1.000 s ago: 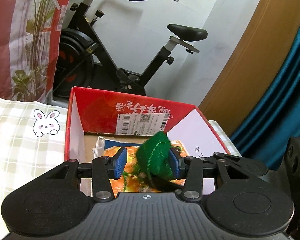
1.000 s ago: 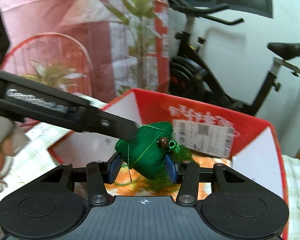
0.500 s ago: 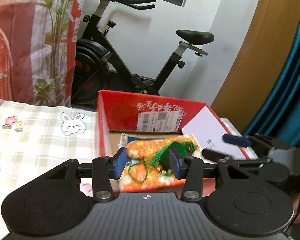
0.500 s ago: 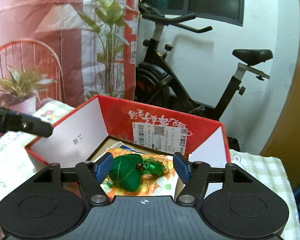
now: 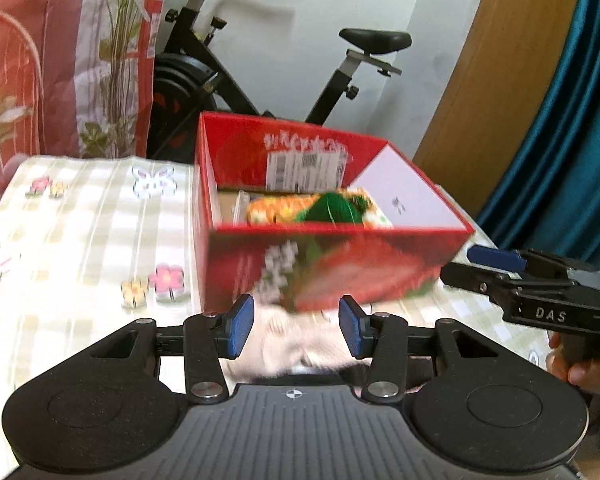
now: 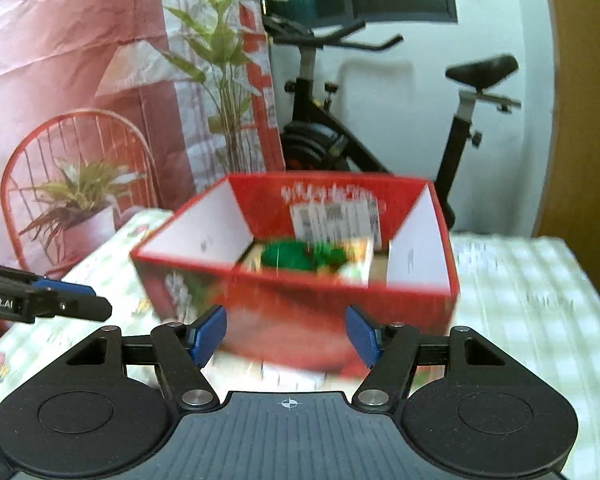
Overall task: Organize soft objects
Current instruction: 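Lower the right tool toward the pink knitted towel beside the box, then close the right gripper on the middle of the pink towel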
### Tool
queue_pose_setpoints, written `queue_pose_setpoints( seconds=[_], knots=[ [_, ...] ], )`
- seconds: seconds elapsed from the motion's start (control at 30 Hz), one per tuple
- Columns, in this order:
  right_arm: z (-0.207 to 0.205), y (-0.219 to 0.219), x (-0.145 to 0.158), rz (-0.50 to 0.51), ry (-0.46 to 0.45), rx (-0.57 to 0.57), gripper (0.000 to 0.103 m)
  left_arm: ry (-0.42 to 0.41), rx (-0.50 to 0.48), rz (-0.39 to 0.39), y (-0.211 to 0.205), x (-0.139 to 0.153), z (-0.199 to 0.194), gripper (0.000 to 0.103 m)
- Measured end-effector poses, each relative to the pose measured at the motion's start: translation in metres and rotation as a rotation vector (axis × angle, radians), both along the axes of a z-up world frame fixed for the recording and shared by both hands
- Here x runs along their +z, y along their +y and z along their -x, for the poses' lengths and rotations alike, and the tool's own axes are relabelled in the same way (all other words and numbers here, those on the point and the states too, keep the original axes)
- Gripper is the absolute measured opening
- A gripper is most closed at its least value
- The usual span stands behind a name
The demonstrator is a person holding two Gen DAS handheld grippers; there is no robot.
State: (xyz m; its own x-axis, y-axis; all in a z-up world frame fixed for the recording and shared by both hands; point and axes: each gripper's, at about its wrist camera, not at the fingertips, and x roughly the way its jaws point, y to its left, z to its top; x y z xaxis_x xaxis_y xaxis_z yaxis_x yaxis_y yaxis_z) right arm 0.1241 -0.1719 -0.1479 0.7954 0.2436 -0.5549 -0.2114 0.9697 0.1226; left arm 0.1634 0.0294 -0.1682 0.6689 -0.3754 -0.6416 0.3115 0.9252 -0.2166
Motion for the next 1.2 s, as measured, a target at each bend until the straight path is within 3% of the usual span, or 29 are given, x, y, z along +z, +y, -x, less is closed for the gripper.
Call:
queue_pose_setpoints(
  seconds=[0.27,0.43,0.7,0.8,0.97,1.07,1.2],
  knots=[
    [0.057,-0.018,-0.033,-0.044,0.126,-0.055,0.063,0.041,0.039,-0.019,0.002,-0.031,0.024,0.059],
    [0.083,-0.031,-0.053,-0.085,0.211,-0.096,0.066,0.093,0.080,0.021,0.008,-0.050,0.027,0.059],
    [0.073,-0.035,-0.082,-0.150,0.311,-0.126,0.065,0.126,0.090,0.045,0.007,-0.068,0.031,0.059],
    [0.066,-0.036,-0.088,-0.182,0.330,-0.122,0.054,0.132,0.095,0.059,0.005,-0.073,0.032,0.059],
    [0.060,-0.030,-0.081,-0.186,0.293,-0.081,0.019,0.131,0.094,0.080,0.003,-0.079,0.036,0.057],
    [0.059,-0.025,-0.068,-0.165,0.235,-0.058,0.011,0.121,0.099,0.078,0.005,-0.081,0.038,0.045],
    [0.054,-0.015,-0.050,-0.124,0.139,-0.026,0.011,0.120,0.116,0.086,0.008,-0.085,0.040,0.035]
  ],
)
